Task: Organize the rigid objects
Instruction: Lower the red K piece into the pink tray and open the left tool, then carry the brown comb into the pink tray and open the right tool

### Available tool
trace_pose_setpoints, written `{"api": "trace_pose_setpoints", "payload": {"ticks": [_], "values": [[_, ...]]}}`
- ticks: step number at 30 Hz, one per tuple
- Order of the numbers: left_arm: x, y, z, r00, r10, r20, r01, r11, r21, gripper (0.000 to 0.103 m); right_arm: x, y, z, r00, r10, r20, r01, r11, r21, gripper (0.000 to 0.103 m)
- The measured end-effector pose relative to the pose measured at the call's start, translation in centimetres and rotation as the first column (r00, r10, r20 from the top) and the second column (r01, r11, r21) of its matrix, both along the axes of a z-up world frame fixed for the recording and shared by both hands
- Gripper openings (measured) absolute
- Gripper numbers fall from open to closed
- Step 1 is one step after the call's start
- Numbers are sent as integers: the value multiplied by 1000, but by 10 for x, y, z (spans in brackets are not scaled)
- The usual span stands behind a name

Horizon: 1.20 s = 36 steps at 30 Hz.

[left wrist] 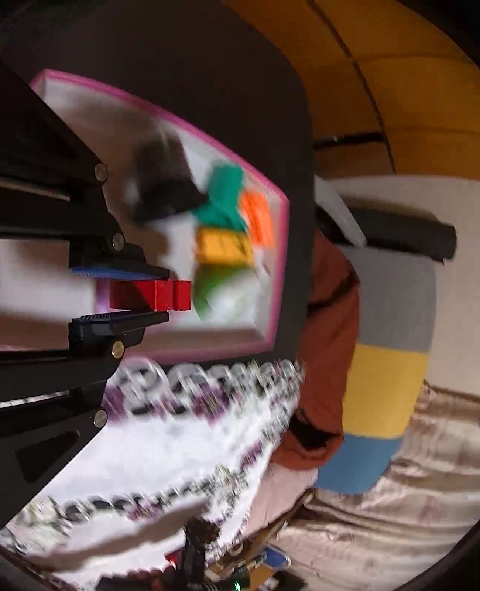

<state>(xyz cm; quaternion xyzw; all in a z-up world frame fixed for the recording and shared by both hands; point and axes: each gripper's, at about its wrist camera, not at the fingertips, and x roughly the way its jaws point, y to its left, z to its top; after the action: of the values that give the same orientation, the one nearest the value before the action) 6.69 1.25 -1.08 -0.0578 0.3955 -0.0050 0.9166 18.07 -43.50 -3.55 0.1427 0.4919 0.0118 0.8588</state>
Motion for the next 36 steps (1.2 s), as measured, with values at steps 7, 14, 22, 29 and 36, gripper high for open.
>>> {"api": "trace_pose_setpoints", "payload": {"ticks": [7,14,22,29,36], "values": [[-12,30,-25,996,61,-61,-59,998,27,18,-1,3,1,1000,8,14,-8,1000,-26,35],[-35,37,-11,993,112,32,-112,994,15,97,-4,1,1,1000,2,17,-2,1000,-20,35],[-62,35,-8,991,134,25,-137,979,149,103,-12,19,13,999,34,39,-34,999,9,35],[-78,24,-13,987,145,75,-160,944,289,103,-27,64,25,990,130,62,-132,991,23,35],[-86,16,-12,990,119,79,-139,927,347,103,-46,131,41,962,255,92,-262,962,71,35]]}}
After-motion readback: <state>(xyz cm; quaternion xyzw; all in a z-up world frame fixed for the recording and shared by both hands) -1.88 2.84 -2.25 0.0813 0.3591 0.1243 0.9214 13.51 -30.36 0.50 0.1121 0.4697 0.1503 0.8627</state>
